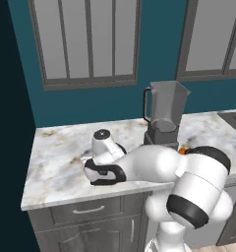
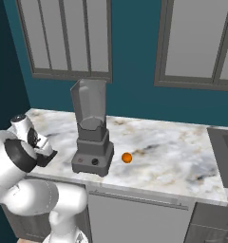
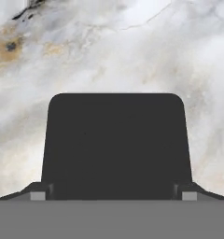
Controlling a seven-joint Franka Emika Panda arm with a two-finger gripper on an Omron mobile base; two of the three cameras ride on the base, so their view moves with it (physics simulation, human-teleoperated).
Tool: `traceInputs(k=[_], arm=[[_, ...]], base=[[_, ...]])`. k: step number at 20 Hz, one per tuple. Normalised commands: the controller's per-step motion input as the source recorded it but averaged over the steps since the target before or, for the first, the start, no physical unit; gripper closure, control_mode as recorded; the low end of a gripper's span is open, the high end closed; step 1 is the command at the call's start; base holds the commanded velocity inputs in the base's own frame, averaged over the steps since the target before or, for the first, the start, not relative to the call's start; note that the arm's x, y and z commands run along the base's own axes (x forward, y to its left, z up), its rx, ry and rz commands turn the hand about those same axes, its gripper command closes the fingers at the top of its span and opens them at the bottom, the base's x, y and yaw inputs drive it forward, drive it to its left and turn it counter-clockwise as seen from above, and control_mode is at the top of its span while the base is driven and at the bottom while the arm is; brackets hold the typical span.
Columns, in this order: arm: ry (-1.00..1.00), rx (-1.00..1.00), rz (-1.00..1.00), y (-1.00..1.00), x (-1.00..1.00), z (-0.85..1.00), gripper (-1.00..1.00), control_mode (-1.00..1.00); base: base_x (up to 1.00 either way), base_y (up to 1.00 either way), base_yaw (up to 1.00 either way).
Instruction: Open the blender lid, put the tangerine in the blender, close the lid, and start the blender.
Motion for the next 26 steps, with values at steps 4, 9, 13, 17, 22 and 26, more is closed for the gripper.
traceInputs(k=[4, 9, 13, 17, 22, 26], arm=[[-0.04, 0.00, 0.00, -0.08, -0.13, 0.90, -1.00, -1.00], [-0.11, 0.00, 0.00, -0.14, -0.16, 0.97, -1.00, -1.00], [-0.18, 0.00, 0.00, -0.52, -0.45, 0.86, -1.00, -1.00], [-0.16, 0.00, 0.00, -0.74, -0.66, 0.76, -1.00, -1.00], [-0.08, 0.00, 0.00, -1.00, -0.67, 0.62, -1.00, -1.00], [0.00, 0.00, 0.00, -1.00, -0.51, 0.34, -1.00, -1.00]], base=[[0.00, 0.00, 0.00], [0.00, 0.00, 0.00], [0.00, 0.00, 0.00], [0.00, 0.00, 0.00], [0.00, 0.00, 0.00], [0.00, 0.00, 0.00]])
